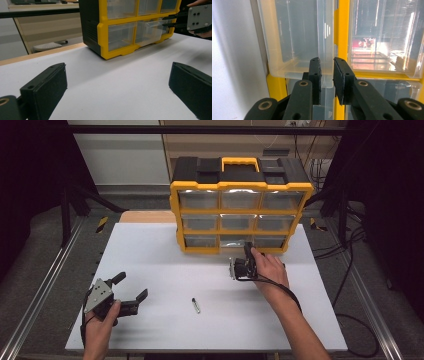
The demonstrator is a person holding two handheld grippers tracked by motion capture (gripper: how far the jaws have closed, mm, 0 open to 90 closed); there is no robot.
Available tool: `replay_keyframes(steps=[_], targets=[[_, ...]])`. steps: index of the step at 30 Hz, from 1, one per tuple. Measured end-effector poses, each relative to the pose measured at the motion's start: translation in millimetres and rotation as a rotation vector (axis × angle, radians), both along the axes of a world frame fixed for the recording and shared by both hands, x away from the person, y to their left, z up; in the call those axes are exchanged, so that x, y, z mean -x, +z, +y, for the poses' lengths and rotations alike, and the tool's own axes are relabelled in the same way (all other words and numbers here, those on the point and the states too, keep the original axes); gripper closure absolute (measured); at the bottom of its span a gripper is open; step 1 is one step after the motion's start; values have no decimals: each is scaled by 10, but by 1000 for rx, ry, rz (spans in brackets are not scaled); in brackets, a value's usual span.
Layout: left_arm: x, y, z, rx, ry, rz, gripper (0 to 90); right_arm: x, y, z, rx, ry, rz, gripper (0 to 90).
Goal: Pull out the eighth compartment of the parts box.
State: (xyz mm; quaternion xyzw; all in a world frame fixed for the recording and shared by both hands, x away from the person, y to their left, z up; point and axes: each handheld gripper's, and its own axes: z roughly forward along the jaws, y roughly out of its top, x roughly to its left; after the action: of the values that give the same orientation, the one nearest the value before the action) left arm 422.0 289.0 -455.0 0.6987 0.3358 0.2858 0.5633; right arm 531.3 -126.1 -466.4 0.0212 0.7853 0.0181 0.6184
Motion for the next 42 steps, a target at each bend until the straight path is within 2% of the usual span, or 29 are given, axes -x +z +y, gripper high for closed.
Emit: replay_keyframes(steps=[5,10,18,22,23,35,42], targets=[[-9,-8,-22,-6,-6,3,17,3,11,-9,4,4,3,769],[-13,-4,-17,-8,-6,1,17,30,22,2,-20,7,14,766],[19,2,-34,-11,-10,0,18,103,24,-4,5,22,12,768],[32,8,-44,-10,-11,-1,17,123,34,-29,-18,11,22,765],[33,7,-45,-10,-11,-1,17,132,39,-25,-11,9,24,766],[25,10,-37,-9,-9,-3,17,167,37,-15,-1,24,21,766],[34,16,-60,-9,-20,-3,18,201,25,-32,-20,17,17,766]])
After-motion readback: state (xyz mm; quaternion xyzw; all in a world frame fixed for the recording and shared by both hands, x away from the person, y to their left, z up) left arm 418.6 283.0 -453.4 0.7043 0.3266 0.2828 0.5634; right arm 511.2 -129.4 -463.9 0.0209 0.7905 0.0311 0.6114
